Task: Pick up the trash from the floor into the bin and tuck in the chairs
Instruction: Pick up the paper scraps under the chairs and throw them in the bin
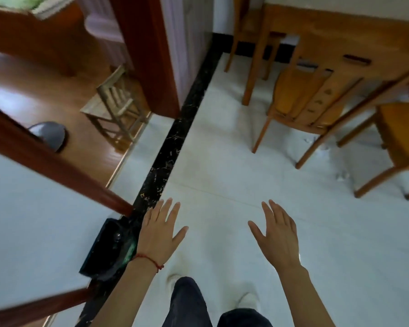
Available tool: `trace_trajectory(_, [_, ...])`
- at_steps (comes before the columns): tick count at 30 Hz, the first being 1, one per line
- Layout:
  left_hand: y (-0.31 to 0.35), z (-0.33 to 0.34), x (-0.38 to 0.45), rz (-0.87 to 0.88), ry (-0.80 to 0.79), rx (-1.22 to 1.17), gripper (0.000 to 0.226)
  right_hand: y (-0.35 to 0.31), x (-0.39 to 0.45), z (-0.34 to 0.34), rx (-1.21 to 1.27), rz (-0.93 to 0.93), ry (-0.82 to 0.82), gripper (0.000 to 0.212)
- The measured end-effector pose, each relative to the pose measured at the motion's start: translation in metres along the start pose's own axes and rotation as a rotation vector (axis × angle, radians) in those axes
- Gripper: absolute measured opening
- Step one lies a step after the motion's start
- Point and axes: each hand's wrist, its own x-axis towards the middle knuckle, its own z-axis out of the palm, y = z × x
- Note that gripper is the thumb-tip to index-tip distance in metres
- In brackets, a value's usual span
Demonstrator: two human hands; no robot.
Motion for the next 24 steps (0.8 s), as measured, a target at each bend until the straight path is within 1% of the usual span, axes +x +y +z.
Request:
trace_trajectory(2, [0.045, 0.002, 0.010, 0.066, -0.012, 0.023, 0.074, 0.040, -0.012, -0.017, -0.002, 0.061, 0.021, 0.067])
trace_trajectory(7, [0.165, 0.018, 0.034, 0.250, -0.049, 0.049, 0.075, 0.143, -0.045, -0.058, 0.010, 0.219, 0.050, 0.078])
trace_trajectory(12, [0.270, 0.029, 0.054, 0.431, -0.054, 0.038, 0.076, 0.227, -0.074, -0.088, 0.006, 0.394, 0.103, 0.069])
trace_trajectory(17, [0.345, 0.040, 0.079, 0.576, -0.082, 0.077, 0.076, 0.280, -0.081, -0.108, 0.027, 0.539, 0.112, 0.085])
trace_trajectory(20, [0.380, 0.045, 0.106, 0.630, -0.107, 0.096, 0.076, 0.306, -0.065, -0.116, 0.040, 0.586, 0.112, 0.086])
trace_trajectory(24, [0.426, 0.049, 0.158, 0.674, -0.121, 0.108, 0.076, 0.345, -0.021, -0.126, 0.049, 0.609, 0.134, 0.085])
